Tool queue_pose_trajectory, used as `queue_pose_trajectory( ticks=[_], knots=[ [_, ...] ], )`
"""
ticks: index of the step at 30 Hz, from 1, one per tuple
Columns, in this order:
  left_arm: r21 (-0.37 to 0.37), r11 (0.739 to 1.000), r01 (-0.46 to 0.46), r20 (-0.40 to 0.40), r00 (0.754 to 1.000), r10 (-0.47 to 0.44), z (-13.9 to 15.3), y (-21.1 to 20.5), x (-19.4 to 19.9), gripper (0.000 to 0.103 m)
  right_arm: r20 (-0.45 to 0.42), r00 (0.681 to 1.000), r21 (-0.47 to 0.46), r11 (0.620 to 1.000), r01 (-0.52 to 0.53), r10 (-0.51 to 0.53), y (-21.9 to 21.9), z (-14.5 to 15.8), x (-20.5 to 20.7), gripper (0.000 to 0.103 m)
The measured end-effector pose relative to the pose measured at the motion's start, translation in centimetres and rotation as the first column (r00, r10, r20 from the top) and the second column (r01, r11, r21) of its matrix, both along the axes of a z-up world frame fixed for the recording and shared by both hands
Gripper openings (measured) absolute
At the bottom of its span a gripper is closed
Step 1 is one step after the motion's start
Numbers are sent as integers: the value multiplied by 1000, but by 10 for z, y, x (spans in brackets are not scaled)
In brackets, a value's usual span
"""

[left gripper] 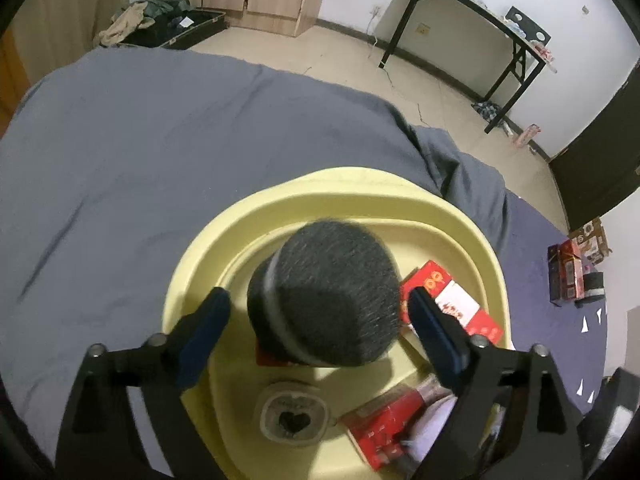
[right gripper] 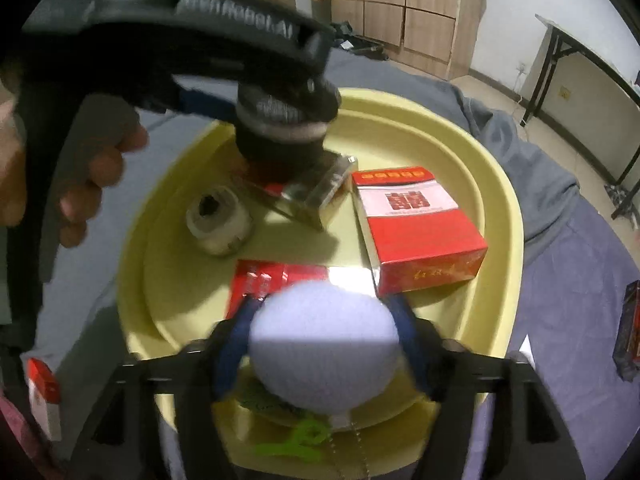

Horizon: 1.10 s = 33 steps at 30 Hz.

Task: Organize rigid objects
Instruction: 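Place the black sponge and the white plush ball into the yellow tray, then grasp the tall red box with the left tool while the right tool grasps the black foam roll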

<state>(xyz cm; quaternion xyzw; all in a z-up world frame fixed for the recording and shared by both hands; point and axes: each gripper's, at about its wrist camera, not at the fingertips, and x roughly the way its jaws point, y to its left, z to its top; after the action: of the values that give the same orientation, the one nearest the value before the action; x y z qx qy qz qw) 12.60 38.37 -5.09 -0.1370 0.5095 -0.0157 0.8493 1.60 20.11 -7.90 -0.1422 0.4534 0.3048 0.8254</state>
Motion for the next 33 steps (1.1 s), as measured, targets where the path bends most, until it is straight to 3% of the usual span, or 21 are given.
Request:
queue_pose_trajectory(
  ticks=[1, 5, 9, 15, 20, 23, 27, 33],
  knots=[
    [-14, 1000, 4, 11, 1000, -4, 6, -1, -2, 103, 3, 1000, 34, 999, -7, 7, -3, 10, -4, 97],
    [-10, 999, 30, 78, 997, -29, 51, -16, -12, 103, 58, 998, 56, 998, -15, 11, -19, 51, -22, 103],
    [-16, 995, 95, 105, 990, -93, 89, -59, -13, 103, 72, 997, 68, 997, 35, -40, -65, 98, -26, 103],
    [-9, 986, 168, 110, 980, -166, 114, -160, 2, 103, 121, 961, 61, 968, 243, -248, -207, 151, -19, 103],
    [-17, 976, 218, 36, 975, -217, 86, -252, 22, 103, 102, 864, 27, 869, 493, -494, -347, 133, -9, 103],
    [-18, 964, 265, -26, 964, -265, 57, -311, 39, 103, 0, 800, 55, 799, 599, -600, -406, 98, 6, 103],
    [-17, 960, 279, -74, 957, -280, 29, -360, 65, 103, -60, 770, 113, 762, 638, -635, -428, 74, 24, 103],
    [14, 959, 283, -141, 950, -278, -1, -397, 100, 103, -71, 776, 155, 762, 629, -627, -430, 57, 56, 103]
  ],
)
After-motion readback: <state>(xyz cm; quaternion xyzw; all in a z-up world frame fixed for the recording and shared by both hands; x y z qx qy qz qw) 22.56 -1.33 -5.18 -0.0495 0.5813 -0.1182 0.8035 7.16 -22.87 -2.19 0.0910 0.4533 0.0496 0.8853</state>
